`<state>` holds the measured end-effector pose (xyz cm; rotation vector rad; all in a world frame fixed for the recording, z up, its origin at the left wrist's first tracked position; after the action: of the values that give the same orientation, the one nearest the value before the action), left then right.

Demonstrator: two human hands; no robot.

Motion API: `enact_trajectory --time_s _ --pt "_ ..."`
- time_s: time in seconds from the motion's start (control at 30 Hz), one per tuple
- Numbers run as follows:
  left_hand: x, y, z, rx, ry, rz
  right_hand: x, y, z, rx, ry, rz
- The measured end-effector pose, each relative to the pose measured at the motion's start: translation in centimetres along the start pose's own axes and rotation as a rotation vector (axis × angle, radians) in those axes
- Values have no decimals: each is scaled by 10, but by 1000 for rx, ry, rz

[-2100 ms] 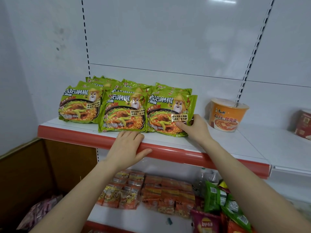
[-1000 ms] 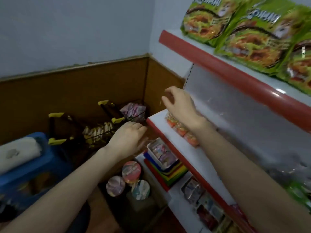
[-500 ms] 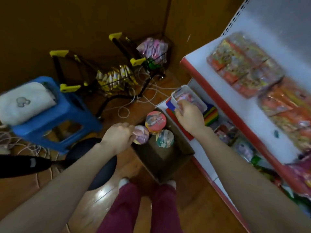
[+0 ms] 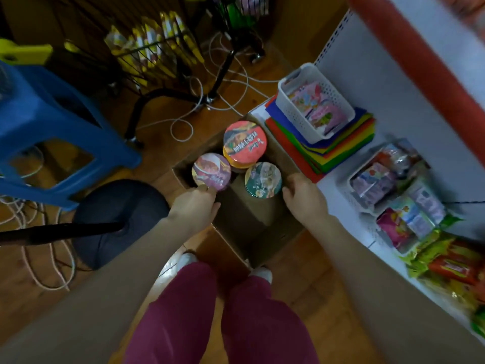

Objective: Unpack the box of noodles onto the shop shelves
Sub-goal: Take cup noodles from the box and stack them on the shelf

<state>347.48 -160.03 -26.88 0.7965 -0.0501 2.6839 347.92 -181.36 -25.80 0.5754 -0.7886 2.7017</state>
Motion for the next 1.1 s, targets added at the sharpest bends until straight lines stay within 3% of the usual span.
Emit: enact_trajectory --time_s 0.27,0.47,0.73,0.9,1.1 --pt "-81 54 -114 161 -32 36 -45 94 -84 -85 -1 -84" --pt "-160 76 -198 391 -93 172 -98 160 -140 -232 36 -251" --pt "-242 78 -304 567 -158 363 -169 192 -180 -210 60 -210" --pt "-258 94 -327 967 -48 462 -179 200 -189 -288 72 -166" --pt "-266 91 -343 1150 134 493 -179 200 -183 -313 167 -113"
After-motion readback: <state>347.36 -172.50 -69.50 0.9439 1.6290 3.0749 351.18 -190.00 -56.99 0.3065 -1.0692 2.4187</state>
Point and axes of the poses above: each hand's wrist, its own x-axis away from the middle knuckle, its own z-axis out of the back of the hand, y = z × x, the point moved 8 cm from there along -x, towards the middle knuckle, and after that the axes turned 11 degrees about -x, right-handed, at the moved point
